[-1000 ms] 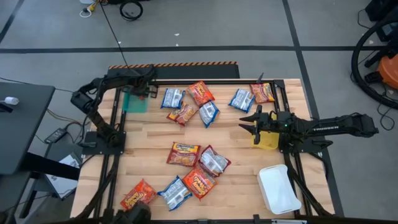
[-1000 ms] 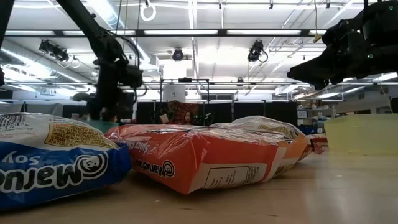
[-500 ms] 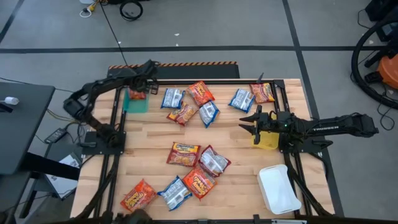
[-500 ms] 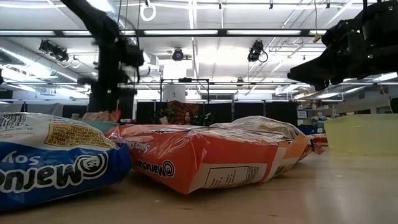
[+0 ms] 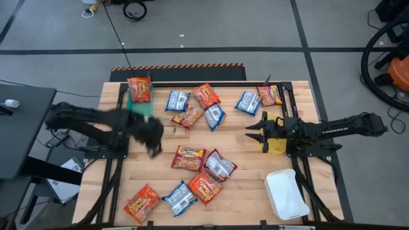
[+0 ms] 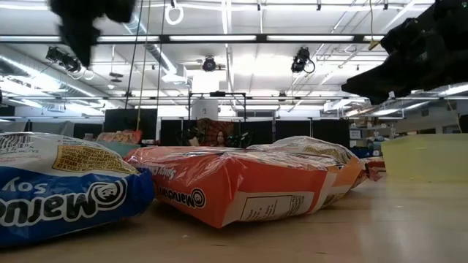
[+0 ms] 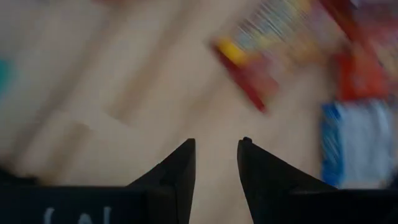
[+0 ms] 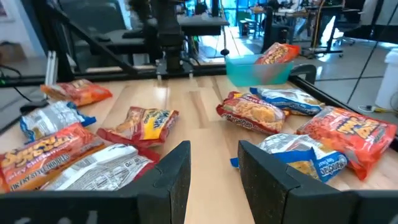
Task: Sort Maruchan noodles
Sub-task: Put the orange noodle pack into the green bin
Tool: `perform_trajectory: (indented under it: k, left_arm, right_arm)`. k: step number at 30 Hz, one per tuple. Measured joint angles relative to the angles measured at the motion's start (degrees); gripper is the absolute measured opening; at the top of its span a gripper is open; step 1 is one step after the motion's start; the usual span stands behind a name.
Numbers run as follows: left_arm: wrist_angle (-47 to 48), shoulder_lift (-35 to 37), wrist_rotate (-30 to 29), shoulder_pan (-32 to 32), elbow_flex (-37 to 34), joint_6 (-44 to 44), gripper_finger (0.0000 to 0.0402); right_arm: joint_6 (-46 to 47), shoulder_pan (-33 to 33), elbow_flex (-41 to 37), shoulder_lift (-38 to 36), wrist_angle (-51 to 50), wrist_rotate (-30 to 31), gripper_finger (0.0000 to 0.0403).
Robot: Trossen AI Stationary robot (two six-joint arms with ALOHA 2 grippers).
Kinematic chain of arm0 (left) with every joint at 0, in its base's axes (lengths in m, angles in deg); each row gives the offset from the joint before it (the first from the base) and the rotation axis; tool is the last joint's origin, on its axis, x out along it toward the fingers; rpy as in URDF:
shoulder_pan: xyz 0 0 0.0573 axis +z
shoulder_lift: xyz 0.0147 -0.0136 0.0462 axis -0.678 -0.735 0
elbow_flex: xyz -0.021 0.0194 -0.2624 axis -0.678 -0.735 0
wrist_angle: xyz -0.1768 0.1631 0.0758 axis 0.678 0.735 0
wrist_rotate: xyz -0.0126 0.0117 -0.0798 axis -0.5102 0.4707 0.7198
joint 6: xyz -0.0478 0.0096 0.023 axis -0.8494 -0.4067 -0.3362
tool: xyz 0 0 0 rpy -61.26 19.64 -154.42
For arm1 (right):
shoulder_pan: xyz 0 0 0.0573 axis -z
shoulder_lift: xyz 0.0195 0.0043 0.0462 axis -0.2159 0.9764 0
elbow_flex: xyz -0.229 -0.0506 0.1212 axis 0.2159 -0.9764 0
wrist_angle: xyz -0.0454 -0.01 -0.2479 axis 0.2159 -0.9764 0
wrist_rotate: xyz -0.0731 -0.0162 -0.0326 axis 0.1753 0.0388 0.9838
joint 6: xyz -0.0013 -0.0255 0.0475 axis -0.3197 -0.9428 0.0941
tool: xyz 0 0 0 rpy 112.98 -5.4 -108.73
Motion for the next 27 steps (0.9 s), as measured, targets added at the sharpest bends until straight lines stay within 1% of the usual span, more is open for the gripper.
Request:
perform_trajectory:
  k: [2,4,7,9,12,14,16,19,25,27]
  left_arm:
    - [-2.5,-1.8,-1.1,-8.7,0.1,-6.7,0.0125]
    - [-4.2,-4.6,-1.7,-15.9,0.0,-12.8,0.0135]
    - [-5.2,-9.9,-1.1,-24.4,0.0,-19.9,0.016]
    - [-6.8,-14.3,0.0,-29.0,0.0,-22.0,0.0179]
    - [-12.7,-20.0,1.1,-32.2,0.0,-19.7,0.0206]
    - [-15.5,-23.2,2.8,-32.3,0.0,-15.6,0.0218]
    - [-17.4,-26.1,7.4,-31.2,0.0,-10.4,0.0223]
    - [-16.8,-29.4,14.1,-28.5,0.0,0.0,0.0222]
    - [-16.1,-30.9,23.7,-20.7,0.0,21.4,0.0216]
    - [-17.3,-31.5,29.3,-17.9,-0.7,26.6,0.0215]
  right_arm:
    - [-1.1,-1.8,2.5,0.3,-3.4,2.6,0.0139]
    - [-1.4,-3.5,5.8,1.6,-7.6,4.8,0.0139]
    - [-1.6,-6.1,10.4,4.6,-12.2,7.4,0.0139]
    - [-1.5,-7.6,12.9,7.4,-12.5,7.9,0.0139]
    - [-1.1,-9.7,15.2,11.7,-12.7,7.9,0.0139]
    - [-0.9,-10.9,16.0,14.2,-12.7,8.1,0.0139]
    - [-0.7,-12.0,16.2,16.8,-12.3,9.3,0.0139]
    - [-0.5,-13.3,16.3,19.7,-12.2,10.9,0.0139]
    - [0.4,-14.5,16.3,23.5,-11.7,10.9,0.0139]
    - [0.6,-14.5,16.3,24.2,-11.7,10.7,0.0139]
